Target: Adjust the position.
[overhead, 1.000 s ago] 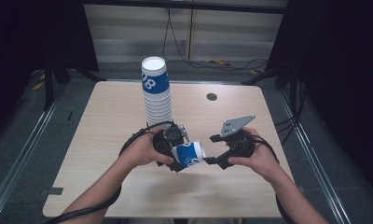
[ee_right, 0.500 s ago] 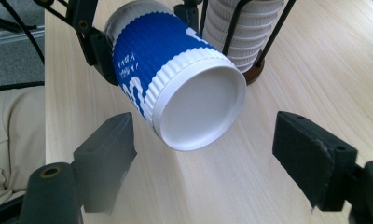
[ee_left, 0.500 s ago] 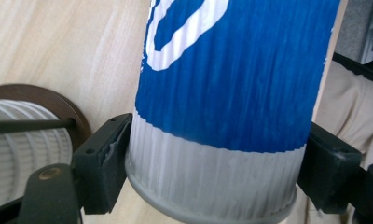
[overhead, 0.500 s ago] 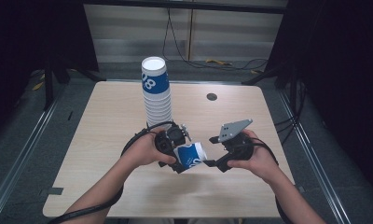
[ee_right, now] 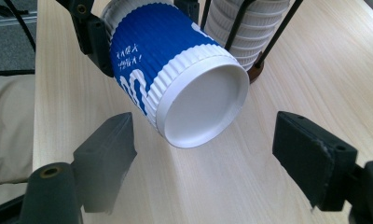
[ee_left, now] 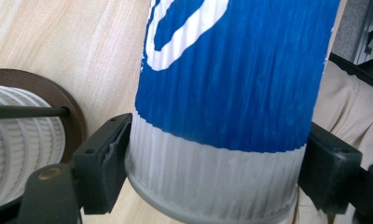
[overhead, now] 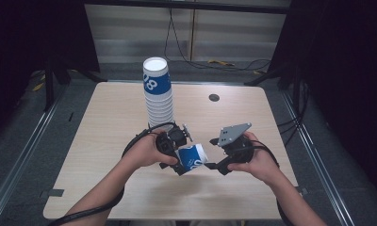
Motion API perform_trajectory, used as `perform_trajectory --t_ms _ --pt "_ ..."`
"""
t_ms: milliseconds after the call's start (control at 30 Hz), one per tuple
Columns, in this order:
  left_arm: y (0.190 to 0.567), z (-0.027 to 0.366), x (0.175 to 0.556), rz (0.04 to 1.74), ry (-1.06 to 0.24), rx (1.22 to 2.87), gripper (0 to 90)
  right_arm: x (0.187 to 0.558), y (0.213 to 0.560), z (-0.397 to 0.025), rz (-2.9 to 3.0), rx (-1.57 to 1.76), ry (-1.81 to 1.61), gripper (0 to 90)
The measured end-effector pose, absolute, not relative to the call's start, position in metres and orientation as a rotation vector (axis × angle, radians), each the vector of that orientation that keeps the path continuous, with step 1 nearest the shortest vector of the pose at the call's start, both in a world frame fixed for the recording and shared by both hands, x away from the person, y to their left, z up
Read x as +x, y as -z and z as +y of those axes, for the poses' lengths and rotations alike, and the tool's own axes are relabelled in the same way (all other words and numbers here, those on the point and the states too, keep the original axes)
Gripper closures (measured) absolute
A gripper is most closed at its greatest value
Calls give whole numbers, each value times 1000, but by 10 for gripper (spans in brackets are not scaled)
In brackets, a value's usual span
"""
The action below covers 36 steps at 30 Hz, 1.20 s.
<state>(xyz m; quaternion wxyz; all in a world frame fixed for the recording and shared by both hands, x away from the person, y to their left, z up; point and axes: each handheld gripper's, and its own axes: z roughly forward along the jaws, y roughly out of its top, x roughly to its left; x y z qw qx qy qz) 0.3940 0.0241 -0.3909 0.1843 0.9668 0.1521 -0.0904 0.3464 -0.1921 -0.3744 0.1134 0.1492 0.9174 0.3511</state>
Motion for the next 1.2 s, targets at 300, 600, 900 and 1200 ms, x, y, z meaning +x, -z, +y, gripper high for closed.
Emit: perform_trajectory --t_ms 300,600,900,1200 --pt "392 21 392 388 234 2758 205 347 375 -187 2730 408 -985 206" --pt "393 17 389 319 189 2794 206 351 379 -183 2792 412 -946 205" --pt "393 14 387 291 170 2796 206 352 379 -178 2837 417 -916 205" --pt "393 12 386 251 144 2798 206 352 379 -173 2855 390 -906 204"
